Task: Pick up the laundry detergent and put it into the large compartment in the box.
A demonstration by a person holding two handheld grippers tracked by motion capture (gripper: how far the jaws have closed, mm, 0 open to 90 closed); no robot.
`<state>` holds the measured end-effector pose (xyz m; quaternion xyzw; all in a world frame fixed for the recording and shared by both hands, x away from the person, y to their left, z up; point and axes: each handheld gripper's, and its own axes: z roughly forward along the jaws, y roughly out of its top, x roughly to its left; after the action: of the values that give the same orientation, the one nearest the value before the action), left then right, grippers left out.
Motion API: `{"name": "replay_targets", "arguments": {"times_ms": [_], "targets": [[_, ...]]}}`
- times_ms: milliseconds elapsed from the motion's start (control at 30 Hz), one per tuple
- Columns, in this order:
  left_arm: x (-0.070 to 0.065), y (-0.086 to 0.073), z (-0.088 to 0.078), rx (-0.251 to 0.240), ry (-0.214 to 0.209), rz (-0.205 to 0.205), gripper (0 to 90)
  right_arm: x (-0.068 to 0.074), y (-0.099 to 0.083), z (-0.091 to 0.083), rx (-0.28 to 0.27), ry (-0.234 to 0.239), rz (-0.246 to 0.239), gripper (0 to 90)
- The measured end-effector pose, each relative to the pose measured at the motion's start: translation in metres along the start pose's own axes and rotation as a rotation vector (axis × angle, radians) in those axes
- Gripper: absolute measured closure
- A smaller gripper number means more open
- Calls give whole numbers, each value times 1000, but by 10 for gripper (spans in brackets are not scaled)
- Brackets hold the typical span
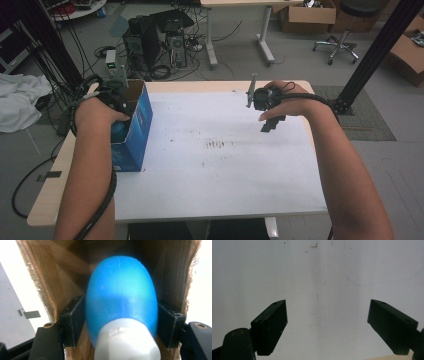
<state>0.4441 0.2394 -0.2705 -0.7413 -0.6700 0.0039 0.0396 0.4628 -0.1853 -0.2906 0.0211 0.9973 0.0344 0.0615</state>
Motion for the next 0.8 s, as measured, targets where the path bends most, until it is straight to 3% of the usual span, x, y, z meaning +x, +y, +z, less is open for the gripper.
{"name": "replay_targets", "arguments": {"times_ms": [633, 800], "targets": [[-3, -5, -29, -32, 36, 8, 247, 1, -1, -5, -1, -5, 5, 163], [-7, -7, -38, -38, 68, 36, 220, 2, 0, -7, 5, -9, 4, 163]]}}
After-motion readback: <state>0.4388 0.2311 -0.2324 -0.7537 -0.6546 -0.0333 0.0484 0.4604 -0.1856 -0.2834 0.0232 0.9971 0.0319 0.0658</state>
